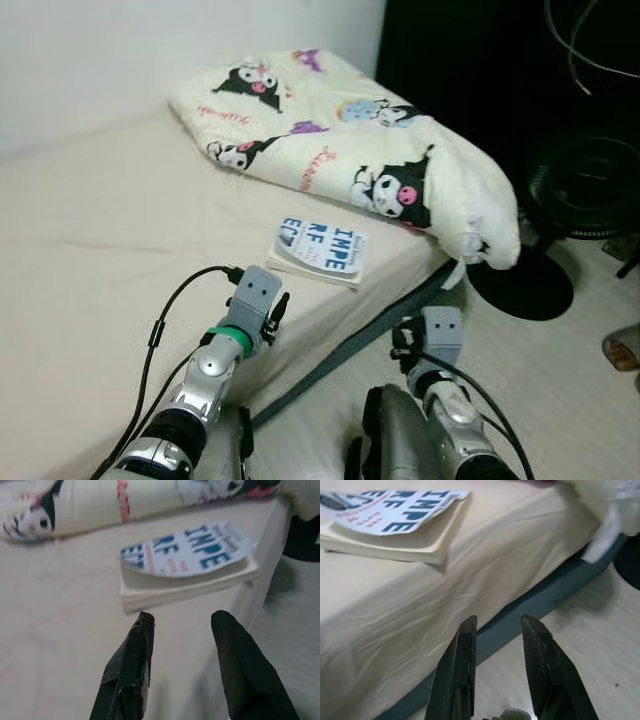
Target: Clean up the room
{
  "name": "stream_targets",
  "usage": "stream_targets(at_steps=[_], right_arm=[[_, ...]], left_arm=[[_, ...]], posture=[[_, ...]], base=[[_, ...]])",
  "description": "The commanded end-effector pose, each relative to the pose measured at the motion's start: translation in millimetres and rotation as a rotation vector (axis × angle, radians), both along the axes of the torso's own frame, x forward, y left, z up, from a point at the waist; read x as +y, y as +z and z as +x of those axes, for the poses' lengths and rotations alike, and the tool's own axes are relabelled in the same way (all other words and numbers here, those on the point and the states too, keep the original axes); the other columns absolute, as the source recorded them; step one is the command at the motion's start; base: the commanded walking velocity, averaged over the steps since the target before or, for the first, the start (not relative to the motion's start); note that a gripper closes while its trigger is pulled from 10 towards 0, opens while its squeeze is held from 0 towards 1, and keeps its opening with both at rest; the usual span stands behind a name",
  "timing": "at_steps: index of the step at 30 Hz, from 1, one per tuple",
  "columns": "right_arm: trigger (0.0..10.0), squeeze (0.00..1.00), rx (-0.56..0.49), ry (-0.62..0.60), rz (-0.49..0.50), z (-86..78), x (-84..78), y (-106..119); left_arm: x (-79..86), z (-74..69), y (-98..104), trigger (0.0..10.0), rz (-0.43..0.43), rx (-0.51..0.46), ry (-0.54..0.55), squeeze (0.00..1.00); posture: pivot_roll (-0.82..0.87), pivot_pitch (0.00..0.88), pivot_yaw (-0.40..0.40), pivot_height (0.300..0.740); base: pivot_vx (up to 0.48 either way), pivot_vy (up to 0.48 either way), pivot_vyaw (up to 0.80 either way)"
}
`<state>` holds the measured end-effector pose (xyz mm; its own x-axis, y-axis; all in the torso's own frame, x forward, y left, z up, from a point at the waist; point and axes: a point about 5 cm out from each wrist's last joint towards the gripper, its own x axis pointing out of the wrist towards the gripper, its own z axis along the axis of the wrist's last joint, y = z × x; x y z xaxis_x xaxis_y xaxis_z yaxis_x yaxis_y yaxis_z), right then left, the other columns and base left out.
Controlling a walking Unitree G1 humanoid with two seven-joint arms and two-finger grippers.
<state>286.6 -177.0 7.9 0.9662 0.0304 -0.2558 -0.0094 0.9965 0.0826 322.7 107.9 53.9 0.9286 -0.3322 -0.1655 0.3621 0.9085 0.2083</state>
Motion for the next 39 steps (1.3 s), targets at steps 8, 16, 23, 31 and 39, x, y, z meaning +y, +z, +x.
stream_targets(at_steps=[8,16,23,31,39], right_arm=[[10.0,0.0,0.008,0.013,0.015,0.9,8.0,-1],[10.0,0.0,0.012,0.03,0.024,0.9,11.3,-1],[10.0,0.0,0.015,0.039,0.014,0.5,12.0,-2],[10.0,0.0,-0.004,0.033,0.005,3.3,8.6,2],[10.0,0.0,-0.058,0.02,-0.004,15.4,4.2,16]], left_arm=[[3.3,-0.5,-2,10.0,0.027,0.014,-0.001,0.0],[4.0,0.8,-1,10.0,0.039,0.015,0.001,0.0],[3.9,1.1,-1,10.0,0.042,0.018,0.004,0.0],[4.8,0.9,-2,10.0,0.049,0.015,0.014,0.0],[8.4,1.5,1,10.0,0.033,0.0,0.039,0.0]], posture=[[-0.02,0.038,0.07,0.58],[-0.02,0.033,0.072,0.58],[-0.02,0.032,0.072,0.58],[-0.02,0.039,0.072,0.58],[-0.01,0.045,0.066,0.58]], base=[[0.0,0.0,0.0],[0.0,0.0,0.0],[0.0,0.0,0.0],[0.0,0.0,0.0],[0.0,0.0,0.0]])
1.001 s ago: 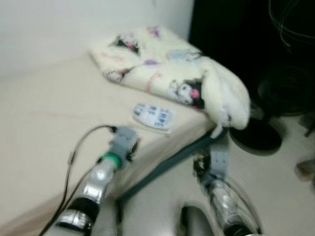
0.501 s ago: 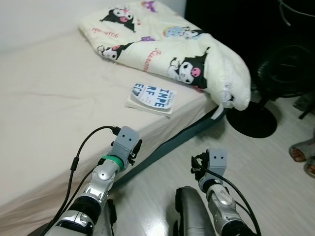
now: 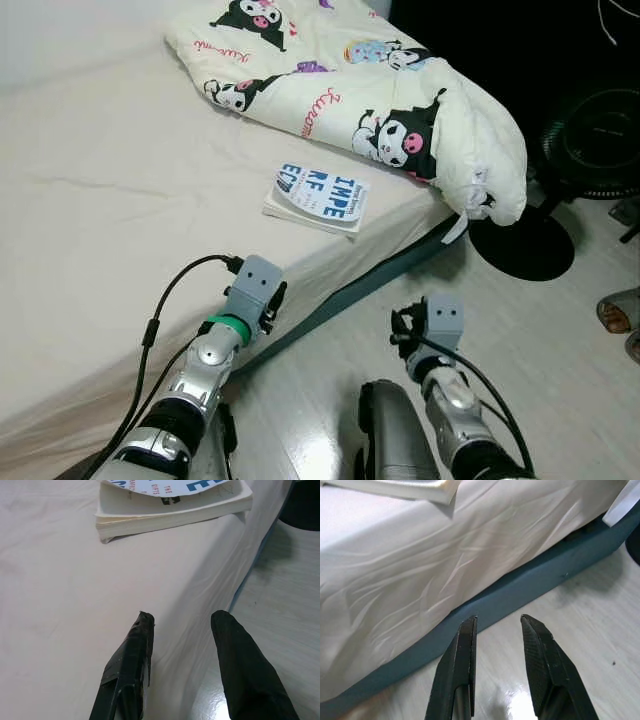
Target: Clean up the room
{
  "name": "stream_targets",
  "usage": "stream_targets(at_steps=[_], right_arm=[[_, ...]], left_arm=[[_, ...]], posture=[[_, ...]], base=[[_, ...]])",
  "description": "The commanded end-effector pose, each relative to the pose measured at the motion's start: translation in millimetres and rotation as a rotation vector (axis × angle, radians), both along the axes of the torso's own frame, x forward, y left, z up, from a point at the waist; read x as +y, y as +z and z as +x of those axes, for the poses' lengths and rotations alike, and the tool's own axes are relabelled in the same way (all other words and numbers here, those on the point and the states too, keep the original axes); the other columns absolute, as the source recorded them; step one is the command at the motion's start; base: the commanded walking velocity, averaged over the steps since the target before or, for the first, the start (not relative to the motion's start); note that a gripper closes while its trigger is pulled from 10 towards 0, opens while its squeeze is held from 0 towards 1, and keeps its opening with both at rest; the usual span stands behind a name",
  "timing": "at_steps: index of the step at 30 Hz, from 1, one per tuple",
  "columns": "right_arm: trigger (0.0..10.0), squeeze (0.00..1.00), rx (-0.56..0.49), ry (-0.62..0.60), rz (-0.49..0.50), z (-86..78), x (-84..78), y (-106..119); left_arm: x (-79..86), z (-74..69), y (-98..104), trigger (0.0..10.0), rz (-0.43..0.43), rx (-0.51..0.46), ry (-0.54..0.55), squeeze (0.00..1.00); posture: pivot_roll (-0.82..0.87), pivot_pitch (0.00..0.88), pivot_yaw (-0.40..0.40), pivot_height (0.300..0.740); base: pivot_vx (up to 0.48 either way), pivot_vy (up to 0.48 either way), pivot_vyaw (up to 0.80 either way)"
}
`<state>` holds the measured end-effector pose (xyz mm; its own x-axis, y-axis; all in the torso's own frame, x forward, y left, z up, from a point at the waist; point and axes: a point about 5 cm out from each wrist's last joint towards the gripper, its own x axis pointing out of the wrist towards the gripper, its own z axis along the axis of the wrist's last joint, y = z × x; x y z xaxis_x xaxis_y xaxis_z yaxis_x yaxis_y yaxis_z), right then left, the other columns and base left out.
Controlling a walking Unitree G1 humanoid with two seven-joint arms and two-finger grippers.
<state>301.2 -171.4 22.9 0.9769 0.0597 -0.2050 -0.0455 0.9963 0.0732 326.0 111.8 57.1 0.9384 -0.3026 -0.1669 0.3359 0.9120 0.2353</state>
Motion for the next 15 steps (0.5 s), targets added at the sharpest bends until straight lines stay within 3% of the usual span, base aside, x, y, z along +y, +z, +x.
stream_targets(at_steps=[1,15], right_arm=[[10.0,0.0,-0.028,-0.011,0.005,3.9,-0.9,5.8],[10.0,0.0,-0.022,0.007,-0.016,5.2,3.7,6.3]], left_arm=[[5.6,-1.6,-0.7,10.0,-0.001,0.002,0.016,0.0],[6.2,-1.2,0.5,10.0,-0.012,0.0,0.031,0.0]], posture=[[-0.01,0.048,0.063,0.58],[-0.01,0.049,0.059,0.624]], base=[[0.0,0.0,0.0],[0.0,0.0,0.0]])
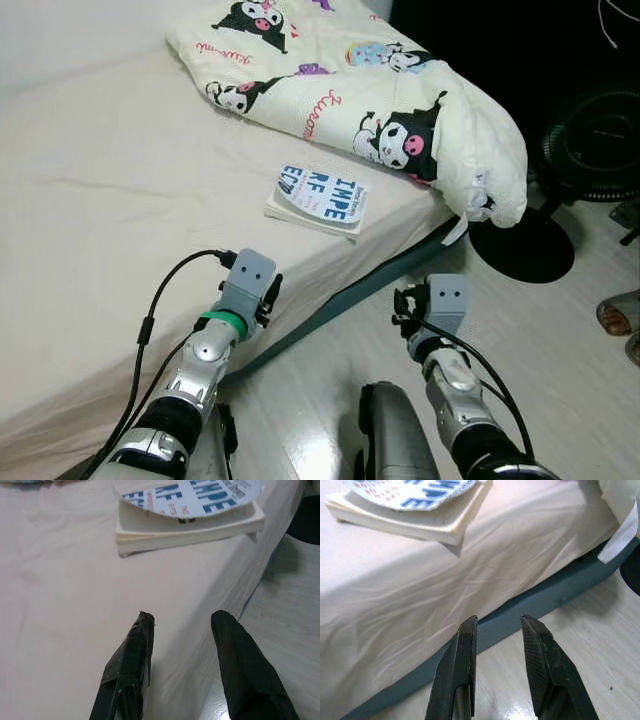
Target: Clean up the room
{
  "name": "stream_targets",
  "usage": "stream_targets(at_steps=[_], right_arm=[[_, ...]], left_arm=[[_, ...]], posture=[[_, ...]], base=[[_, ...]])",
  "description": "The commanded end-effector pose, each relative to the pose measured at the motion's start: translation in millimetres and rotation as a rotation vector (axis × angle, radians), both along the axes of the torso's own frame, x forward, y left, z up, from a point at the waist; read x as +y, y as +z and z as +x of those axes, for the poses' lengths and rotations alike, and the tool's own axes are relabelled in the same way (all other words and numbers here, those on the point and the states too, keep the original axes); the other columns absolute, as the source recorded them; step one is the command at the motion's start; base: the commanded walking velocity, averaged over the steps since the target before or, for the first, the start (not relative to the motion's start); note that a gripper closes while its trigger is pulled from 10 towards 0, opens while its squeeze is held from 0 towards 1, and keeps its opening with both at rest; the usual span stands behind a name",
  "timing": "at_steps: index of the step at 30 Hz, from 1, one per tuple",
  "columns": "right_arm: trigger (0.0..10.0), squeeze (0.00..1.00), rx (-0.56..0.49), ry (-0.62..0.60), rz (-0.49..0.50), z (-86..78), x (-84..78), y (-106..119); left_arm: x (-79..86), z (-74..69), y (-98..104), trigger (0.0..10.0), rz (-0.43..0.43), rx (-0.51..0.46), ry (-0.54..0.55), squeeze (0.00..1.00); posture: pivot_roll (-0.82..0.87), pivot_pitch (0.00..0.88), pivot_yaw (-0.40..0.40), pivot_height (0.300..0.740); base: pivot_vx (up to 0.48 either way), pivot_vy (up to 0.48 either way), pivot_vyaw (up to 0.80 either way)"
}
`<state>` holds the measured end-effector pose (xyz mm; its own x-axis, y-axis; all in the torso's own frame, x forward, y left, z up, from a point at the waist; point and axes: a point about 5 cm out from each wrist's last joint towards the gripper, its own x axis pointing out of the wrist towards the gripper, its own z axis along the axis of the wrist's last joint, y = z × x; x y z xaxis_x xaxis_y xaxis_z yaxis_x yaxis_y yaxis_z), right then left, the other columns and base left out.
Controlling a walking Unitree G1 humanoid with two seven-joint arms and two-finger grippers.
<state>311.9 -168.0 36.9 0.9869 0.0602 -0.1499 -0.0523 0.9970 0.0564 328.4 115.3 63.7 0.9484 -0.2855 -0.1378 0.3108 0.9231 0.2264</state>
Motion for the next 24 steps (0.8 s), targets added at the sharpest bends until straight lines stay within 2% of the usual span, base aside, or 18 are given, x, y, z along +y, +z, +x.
stream_targets(at_steps=[1,24], right_arm=[[10.0,0.0,0.037,0.004,-0.003,-6.3,-0.1,-8.5],[10.0,0.0,0.075,0.011,-0.018,-11.3,-0.9,-15.6]], left_arm=[[1.8,-3.8,-6.3,10.0,0.006,0.027,0.008,0.0],[-3.4,-5.3,-8.6,10.0,0.015,0.043,-0.019,0.0]], posture=[[-0.01,0.05,0.059,0.629],[-0.01,0.042,0.057,0.723]], base=[[0.0,0.0,0.0],[0.0,0.0,0.0]])
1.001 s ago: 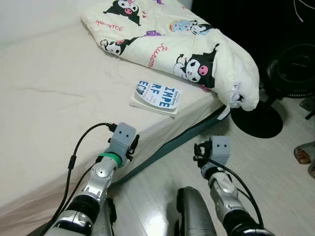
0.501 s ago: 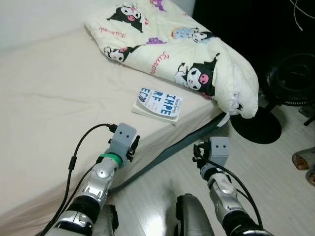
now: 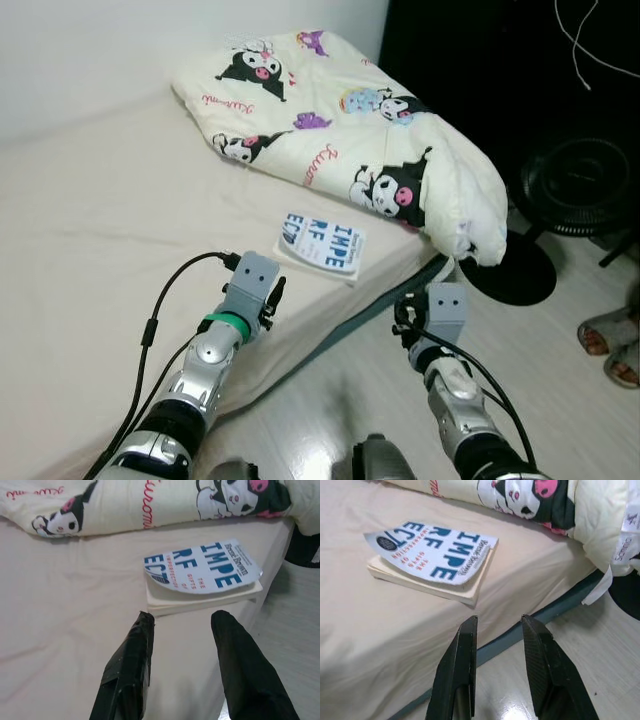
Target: Clean up the room
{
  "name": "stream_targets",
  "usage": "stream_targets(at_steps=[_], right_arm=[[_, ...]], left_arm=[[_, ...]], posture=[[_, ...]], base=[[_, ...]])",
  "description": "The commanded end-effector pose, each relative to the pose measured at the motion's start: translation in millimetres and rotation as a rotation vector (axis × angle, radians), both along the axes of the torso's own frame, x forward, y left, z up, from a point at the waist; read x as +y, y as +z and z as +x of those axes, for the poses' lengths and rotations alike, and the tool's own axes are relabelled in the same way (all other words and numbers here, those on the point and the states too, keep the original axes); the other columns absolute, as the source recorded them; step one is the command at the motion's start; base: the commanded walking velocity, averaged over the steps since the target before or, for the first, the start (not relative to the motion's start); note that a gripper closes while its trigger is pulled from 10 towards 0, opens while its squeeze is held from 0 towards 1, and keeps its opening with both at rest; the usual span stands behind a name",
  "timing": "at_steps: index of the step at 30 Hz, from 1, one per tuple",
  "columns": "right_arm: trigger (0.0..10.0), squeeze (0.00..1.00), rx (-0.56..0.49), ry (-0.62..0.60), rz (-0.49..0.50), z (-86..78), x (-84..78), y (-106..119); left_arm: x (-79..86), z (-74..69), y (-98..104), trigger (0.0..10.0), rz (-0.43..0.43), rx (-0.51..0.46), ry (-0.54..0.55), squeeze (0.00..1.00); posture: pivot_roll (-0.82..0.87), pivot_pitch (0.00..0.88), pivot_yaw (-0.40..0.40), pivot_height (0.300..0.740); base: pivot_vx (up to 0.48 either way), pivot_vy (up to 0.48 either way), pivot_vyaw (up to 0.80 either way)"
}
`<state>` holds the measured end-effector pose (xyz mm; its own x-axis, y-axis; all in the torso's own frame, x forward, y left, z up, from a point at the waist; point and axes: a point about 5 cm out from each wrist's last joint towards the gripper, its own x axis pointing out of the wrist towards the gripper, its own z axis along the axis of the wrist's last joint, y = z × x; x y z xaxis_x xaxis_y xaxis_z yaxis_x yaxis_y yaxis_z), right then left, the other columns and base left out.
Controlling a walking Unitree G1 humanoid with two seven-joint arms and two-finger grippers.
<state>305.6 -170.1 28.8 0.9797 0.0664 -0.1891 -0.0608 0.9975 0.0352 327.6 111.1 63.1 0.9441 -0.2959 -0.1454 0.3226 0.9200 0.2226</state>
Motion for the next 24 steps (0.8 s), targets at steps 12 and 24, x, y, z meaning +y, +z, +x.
stream_targets(at_steps=[12,24], right_arm=[[10.0,0.0,0.052,0.042,0.024,-5.8,7.3,-9.4],[10.0,0.0,0.057,0.064,0.025,-7.9,11.0,-11.4]], left_arm=[[-1.8,-5.1,-9.7,10.0,0.019,0.056,-0.023,0.0],[-0.3,-8.2,-12.9,10.0,0.017,0.064,-0.028,0.0]], posture=[[-0.01,0.029,0.054,0.74],[-0.01,0.035,0.052,0.74]], base=[[0.0,0.0,0.0],[0.0,0.0,0.0]])
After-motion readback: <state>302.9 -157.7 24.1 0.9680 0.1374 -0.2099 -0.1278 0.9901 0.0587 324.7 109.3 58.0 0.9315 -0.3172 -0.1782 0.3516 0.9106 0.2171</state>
